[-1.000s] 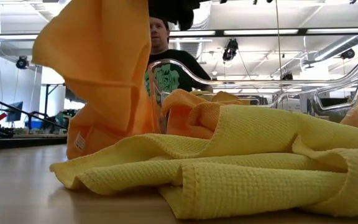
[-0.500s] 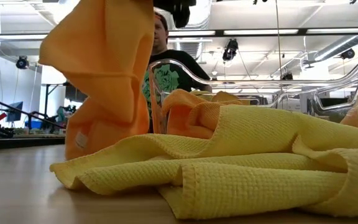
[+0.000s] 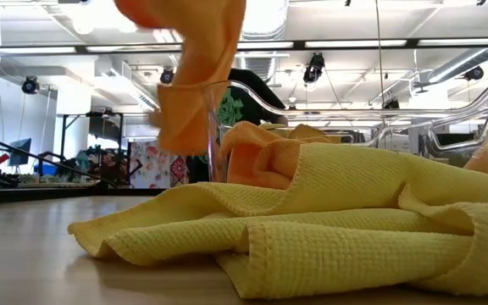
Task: Sort microfiber towel by color & place in baskets
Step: Put the orange towel into the bottom transparent bin
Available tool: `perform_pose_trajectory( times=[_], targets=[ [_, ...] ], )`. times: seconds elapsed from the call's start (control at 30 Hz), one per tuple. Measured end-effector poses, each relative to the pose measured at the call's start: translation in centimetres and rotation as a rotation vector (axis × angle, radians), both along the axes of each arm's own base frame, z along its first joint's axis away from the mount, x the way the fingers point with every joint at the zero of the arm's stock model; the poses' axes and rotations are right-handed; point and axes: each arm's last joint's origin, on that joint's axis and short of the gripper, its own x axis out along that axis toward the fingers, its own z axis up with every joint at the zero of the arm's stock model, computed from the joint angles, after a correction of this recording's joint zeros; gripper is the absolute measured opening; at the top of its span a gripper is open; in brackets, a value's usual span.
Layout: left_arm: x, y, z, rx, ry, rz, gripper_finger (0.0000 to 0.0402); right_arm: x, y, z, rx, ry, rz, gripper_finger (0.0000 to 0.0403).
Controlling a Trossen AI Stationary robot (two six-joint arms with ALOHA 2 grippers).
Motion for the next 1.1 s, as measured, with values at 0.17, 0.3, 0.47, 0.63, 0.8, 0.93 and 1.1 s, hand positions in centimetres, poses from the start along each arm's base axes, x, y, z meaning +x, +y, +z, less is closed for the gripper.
perform_pose_trajectory(
  times=[0.17, 0.3, 0.47, 0.63, 0.8, 0.93, 1.1],
  targets=[
    [-0.5, 0.3, -0.2, -0.017, 0.026, 0.012, 0.0196, -3.8, -0.2, 3.3, 0.047, -0.015, 0.021, 0.0009],
    [-0.5, 0.4, -0.2, -0.013, 0.033, 0.012, 0.0192, -6.6, -0.9, 4.3, 0.088, 0.063, 0.004, 0.0009],
    [-0.6, 0.4, -0.3, -0.004, 0.045, 0.013, 0.0192, -8.4, -1.5, 3.5, 0.121, 0.228, -0.026, 0.0009],
    [-0.5, 0.4, -0.4, 0.000, 0.051, 0.013, 0.0191, -9.0, -1.9, 1.3, 0.146, 0.443, -0.158, 0.0009],
    [-0.5, 0.4, -0.4, 0.001, 0.052, 0.013, 0.0191, -8.7, -1.8, -0.8, 0.180, 0.606, -0.246, 0.0009],
    [-0.5, 0.4, -0.4, 0.002, 0.052, 0.013, 0.0191, -7.6, -1.3, -2.7, 0.218, 0.714, -0.226, 0.0009],
    [-0.5, 0.4, -0.5, 0.002, 0.053, 0.013, 0.0191, -6.3, -0.5, -5.4, 0.281, 0.882, -0.174, 0.0009]
  ],
)
